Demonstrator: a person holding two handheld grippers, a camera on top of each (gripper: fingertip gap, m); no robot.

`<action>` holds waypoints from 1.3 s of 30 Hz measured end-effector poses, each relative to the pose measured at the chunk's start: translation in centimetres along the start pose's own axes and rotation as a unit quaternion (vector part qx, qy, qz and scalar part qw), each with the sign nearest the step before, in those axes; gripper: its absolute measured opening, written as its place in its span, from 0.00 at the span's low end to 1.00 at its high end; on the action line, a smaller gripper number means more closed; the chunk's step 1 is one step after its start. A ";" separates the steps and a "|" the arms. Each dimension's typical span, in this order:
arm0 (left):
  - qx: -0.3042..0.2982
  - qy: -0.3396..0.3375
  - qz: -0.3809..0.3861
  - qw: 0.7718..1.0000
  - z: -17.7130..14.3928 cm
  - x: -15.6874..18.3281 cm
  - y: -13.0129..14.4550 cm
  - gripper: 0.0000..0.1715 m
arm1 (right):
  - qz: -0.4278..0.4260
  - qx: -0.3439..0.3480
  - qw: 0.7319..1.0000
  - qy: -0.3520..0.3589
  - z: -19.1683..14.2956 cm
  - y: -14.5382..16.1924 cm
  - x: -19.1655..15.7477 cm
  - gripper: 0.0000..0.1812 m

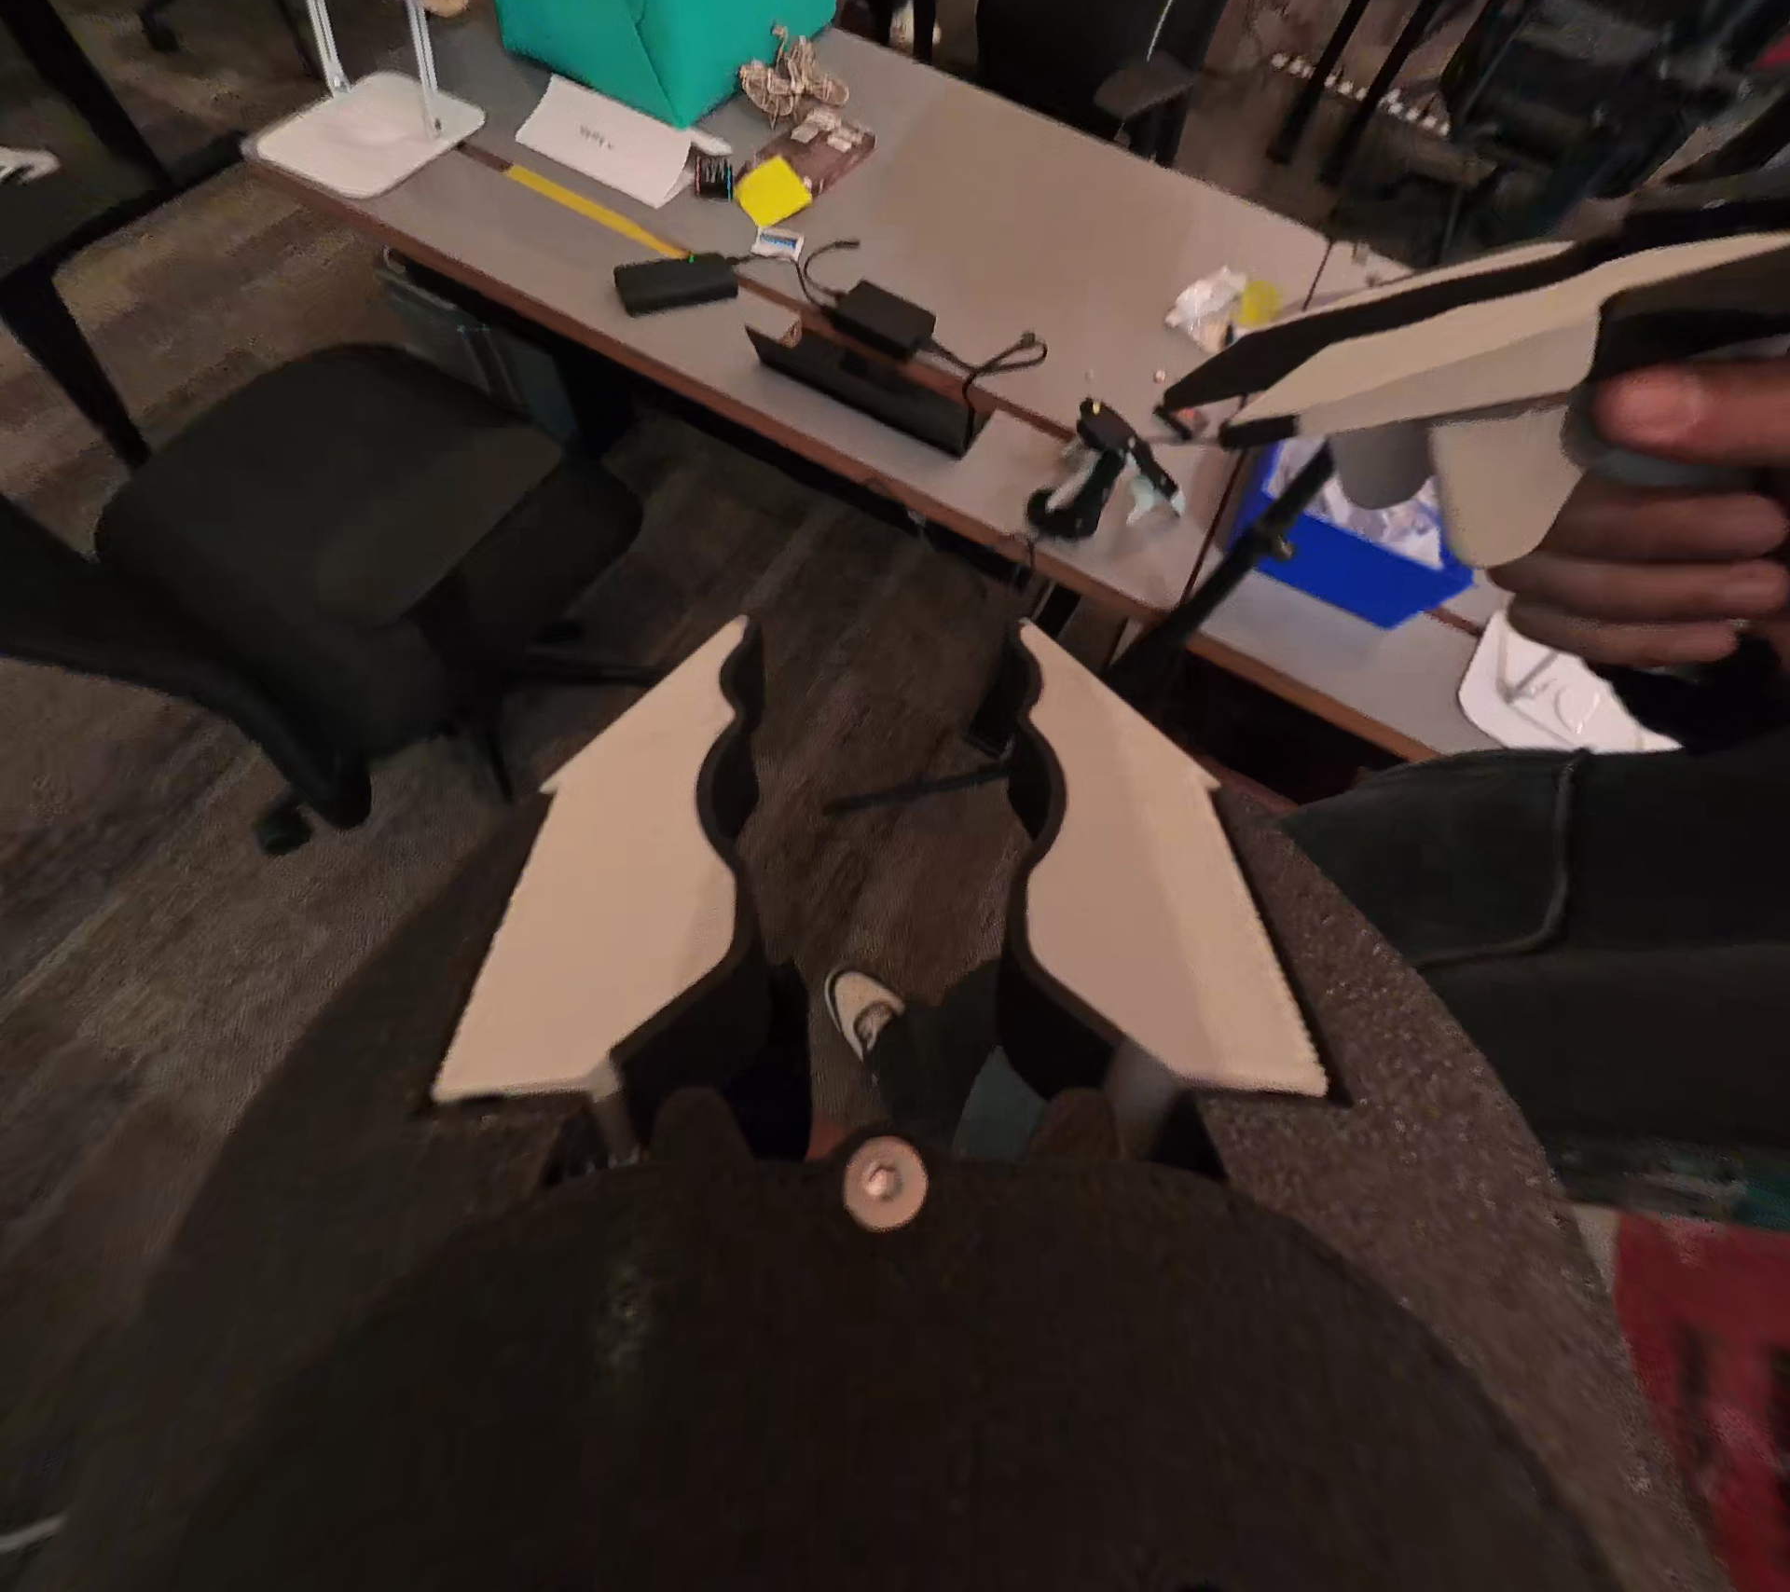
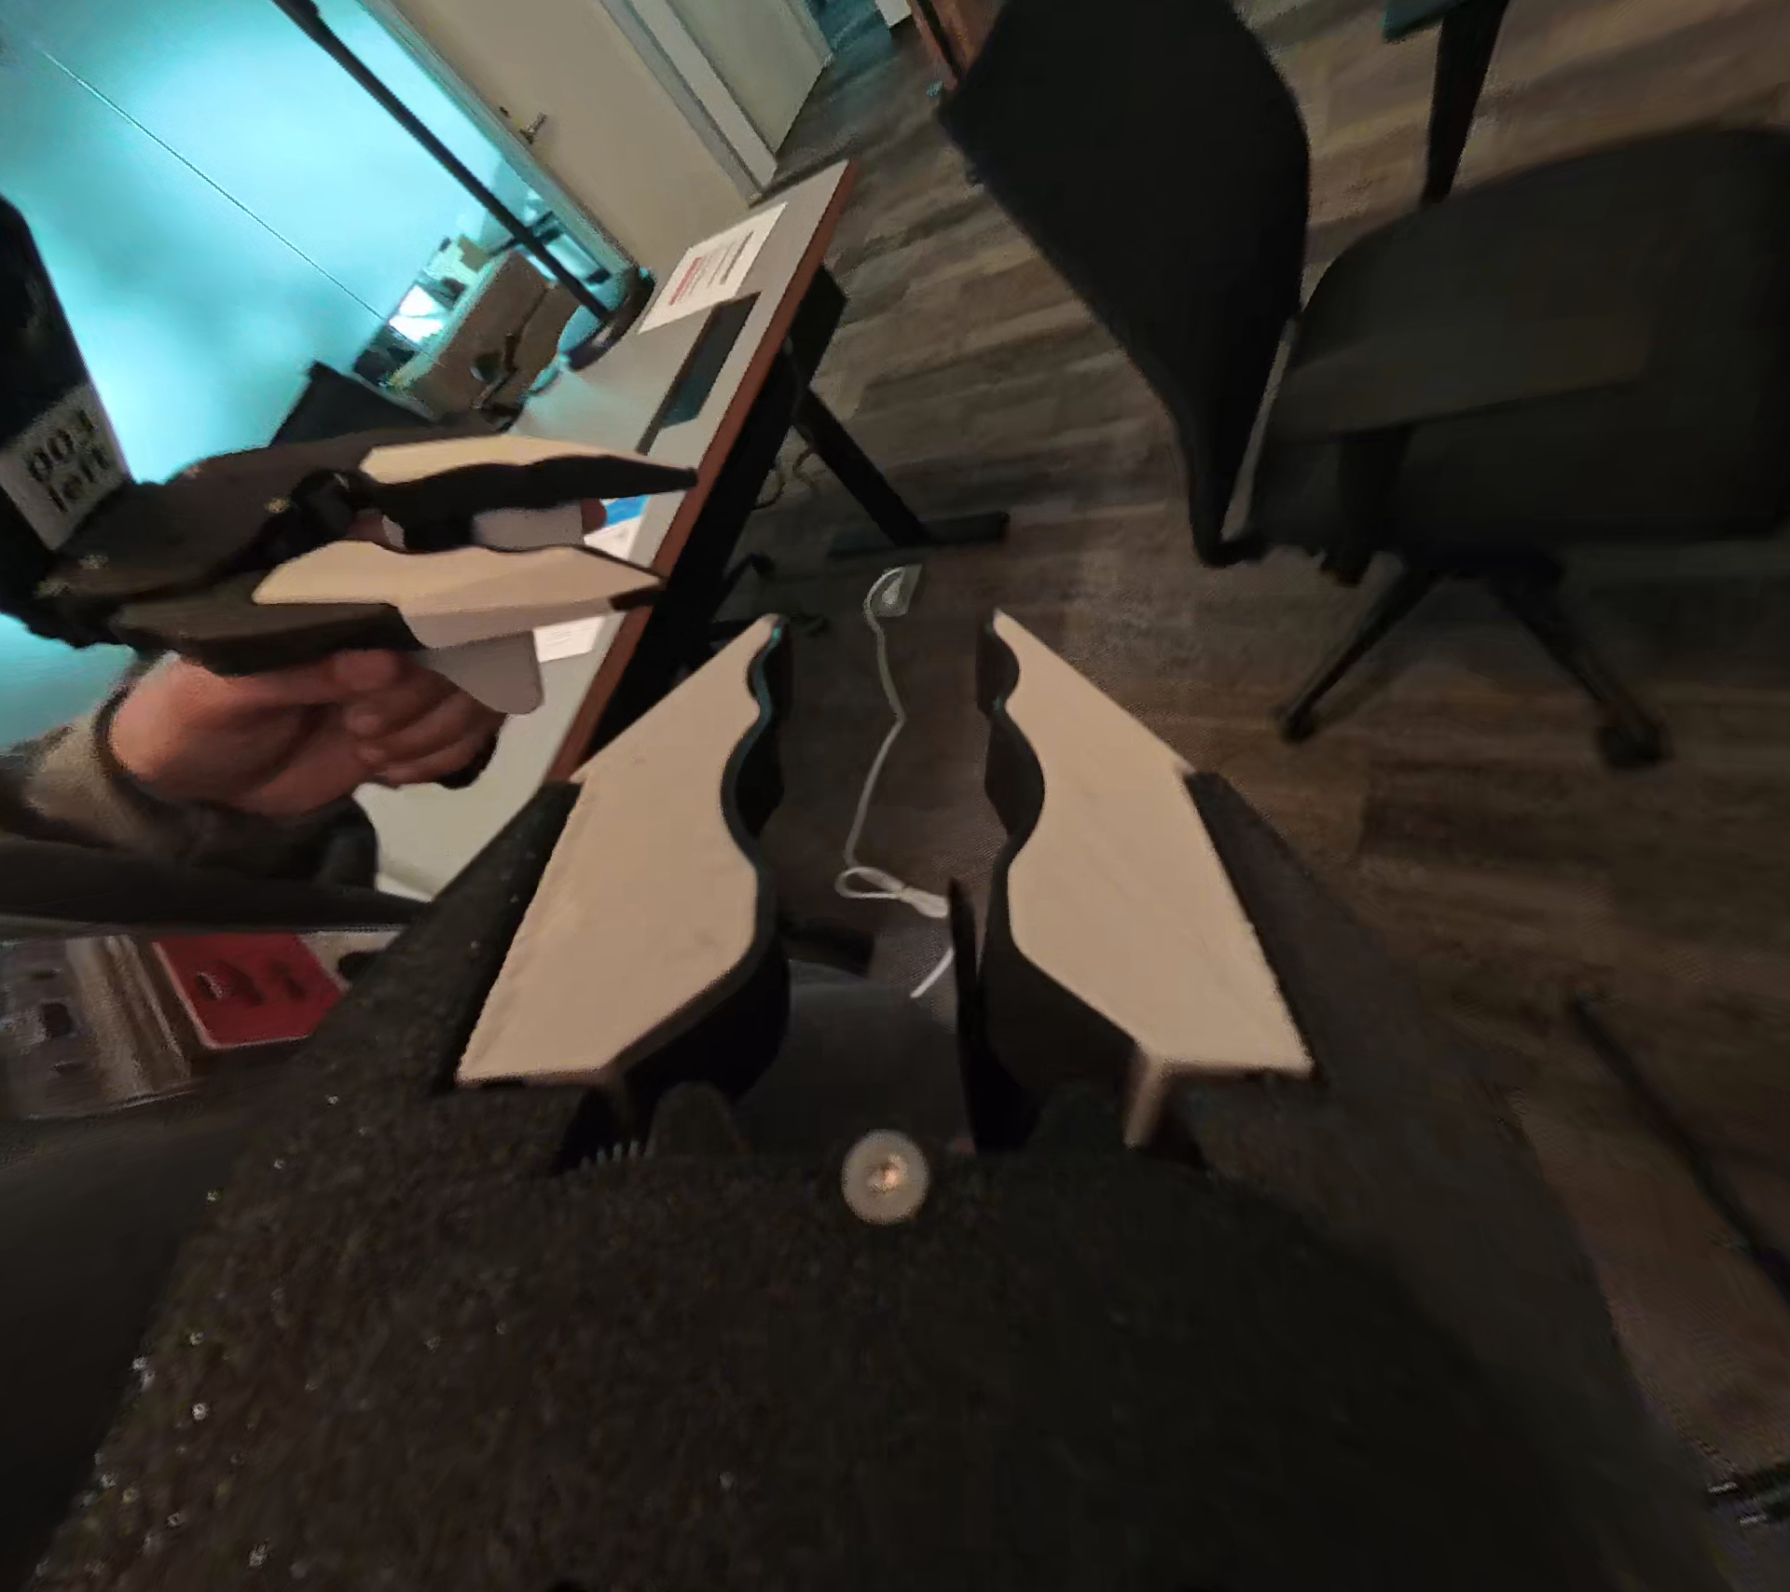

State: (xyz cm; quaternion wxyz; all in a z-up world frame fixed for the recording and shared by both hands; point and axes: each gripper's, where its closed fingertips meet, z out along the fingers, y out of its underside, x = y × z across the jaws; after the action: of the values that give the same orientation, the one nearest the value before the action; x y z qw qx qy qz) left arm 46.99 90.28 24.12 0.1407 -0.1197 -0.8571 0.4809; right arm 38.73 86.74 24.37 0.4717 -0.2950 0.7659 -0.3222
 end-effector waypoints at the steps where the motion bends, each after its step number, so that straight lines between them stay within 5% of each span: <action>1: 0.002 0.001 0.000 1.000 1.1 -1.3 -1.0 0.29 | -0.019 -0.001 1.000 0.007 1.0 -1.3 1.2 0.21; 7: -0.024 0.009 -0.005 1.000 6.6 -7.8 -4.3 0.28 | -0.032 0.001 0.998 0.062 3.5 -7.4 8.2 0.20; 14: -0.042 0.083 0.031 0.995 13.1 -13.8 -7.3 0.28 | 0.028 0.036 0.986 0.162 5.1 -11.1 15.0 0.20; 19: -0.042 0.152 0.082 0.984 17.3 -18.2 -10.5 0.28 | 0.060 0.072 0.966 0.240 7.7 -13.2 16.6 0.20; 24: -0.051 0.206 0.143 0.967 20.1 -23.1 -13.2 0.29 | 0.123 0.166 0.946 0.250 11.0 -16.9 14.6 0.20; 28: -0.070 0.232 0.166 0.956 22.5 -26.2 -13.9 0.29 | 0.143 0.179 0.926 0.299 11.6 -16.4 14.4 0.20; 32: -0.073 0.281 0.179 0.940 24.0 -25.6 -14.4 0.28 | 0.165 0.204 0.895 0.362 9.8 -15.4 14.4 0.20; 39: -0.119 0.415 0.240 0.870 24.3 -17.6 -10.7 0.28 | 0.200 0.227 0.825 0.477 5.4 -11.7 11.6 0.20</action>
State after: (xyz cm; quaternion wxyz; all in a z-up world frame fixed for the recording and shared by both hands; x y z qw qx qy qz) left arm 54.01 59.64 19.04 0.3481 -0.5261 -0.7157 0.2999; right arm 40.94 69.59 25.30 0.1552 0.1704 0.8426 -0.4867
